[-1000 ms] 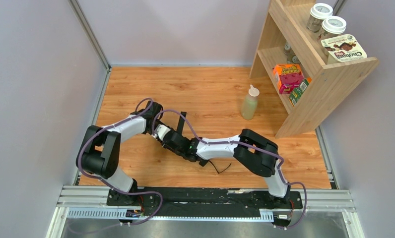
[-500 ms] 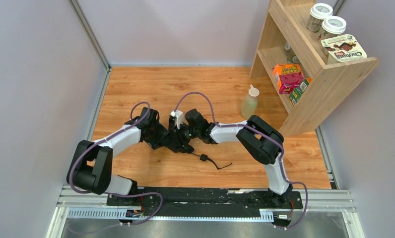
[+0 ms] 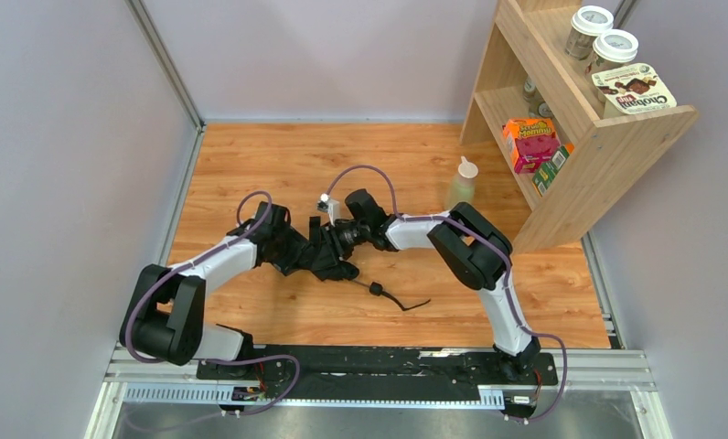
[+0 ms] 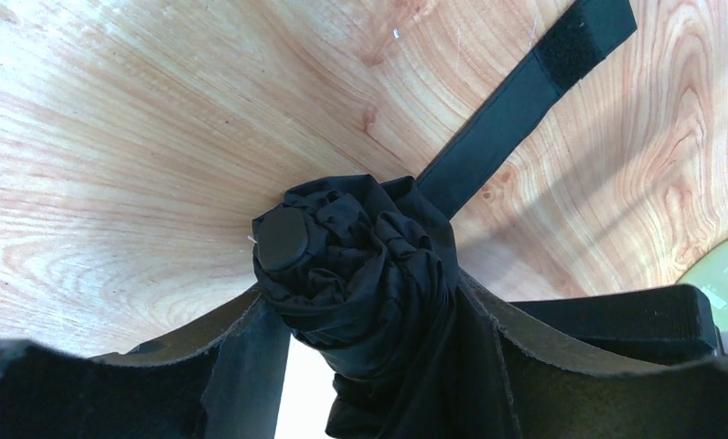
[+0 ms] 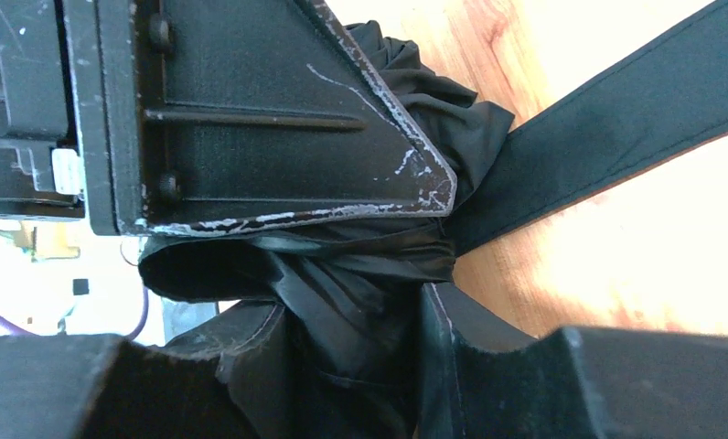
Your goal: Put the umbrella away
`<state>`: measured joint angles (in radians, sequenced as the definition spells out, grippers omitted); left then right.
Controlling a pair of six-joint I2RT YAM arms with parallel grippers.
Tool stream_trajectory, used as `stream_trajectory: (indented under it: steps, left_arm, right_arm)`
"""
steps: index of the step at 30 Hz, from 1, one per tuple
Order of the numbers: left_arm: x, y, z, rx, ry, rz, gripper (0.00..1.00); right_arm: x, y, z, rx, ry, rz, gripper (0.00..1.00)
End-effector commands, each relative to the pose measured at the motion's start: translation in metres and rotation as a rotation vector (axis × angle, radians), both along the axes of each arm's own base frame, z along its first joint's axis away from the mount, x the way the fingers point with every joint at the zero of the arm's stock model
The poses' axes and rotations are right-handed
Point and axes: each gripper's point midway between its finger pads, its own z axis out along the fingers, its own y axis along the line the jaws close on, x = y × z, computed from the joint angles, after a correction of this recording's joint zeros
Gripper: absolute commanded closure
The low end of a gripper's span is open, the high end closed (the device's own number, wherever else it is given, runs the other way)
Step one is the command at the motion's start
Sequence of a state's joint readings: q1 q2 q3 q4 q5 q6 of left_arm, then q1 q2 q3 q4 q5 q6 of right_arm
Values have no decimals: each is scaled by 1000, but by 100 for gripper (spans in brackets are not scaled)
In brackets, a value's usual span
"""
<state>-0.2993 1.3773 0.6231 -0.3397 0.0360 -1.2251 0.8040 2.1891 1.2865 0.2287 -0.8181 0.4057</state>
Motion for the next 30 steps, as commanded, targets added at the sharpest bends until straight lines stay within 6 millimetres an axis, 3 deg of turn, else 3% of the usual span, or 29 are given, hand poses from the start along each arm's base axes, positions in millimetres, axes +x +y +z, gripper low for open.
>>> stream_trajectory:
  steps: [1,3,7,11,17,19,24,27,28,30]
  left_arm:
    - [-80,26,-46,136,343,-55,100]
    - [-87,28,-45,153,403,-64,100]
    - [-90,30,-44,174,462,-84,100]
    - [-90,33,-41,200,482,-82,100]
    - [-93,35,-39,208,505,-75,100]
    - [-92,34,-39,207,502,-71,100]
    - [-92,34,-35,202,488,-68,100]
    - [-86,33,-31,193,445,-80,100]
    - [-81,31,-28,188,408,-97,100]
    - [-69,29,-23,177,329,-126,100]
  right_arm:
    - [-34,-55,-58,-381,138,-41,62]
    - [-23,-56,-41,-396,36,-60,43]
    - [-11,-59,-12,-442,-229,-61,18]
    - [-8,-60,-3,-495,-406,-64,6]
    - [-16,-36,-6,-520,-514,-104,6]
    - [-14,-28,-8,-528,-523,-136,12]
    - [-15,-22,-31,-557,-462,-111,51]
    - [-24,-27,-41,-534,-359,-70,94]
    - [-22,-32,-41,-509,-300,-72,100]
    - [-34,-39,-44,-421,-147,-28,100]
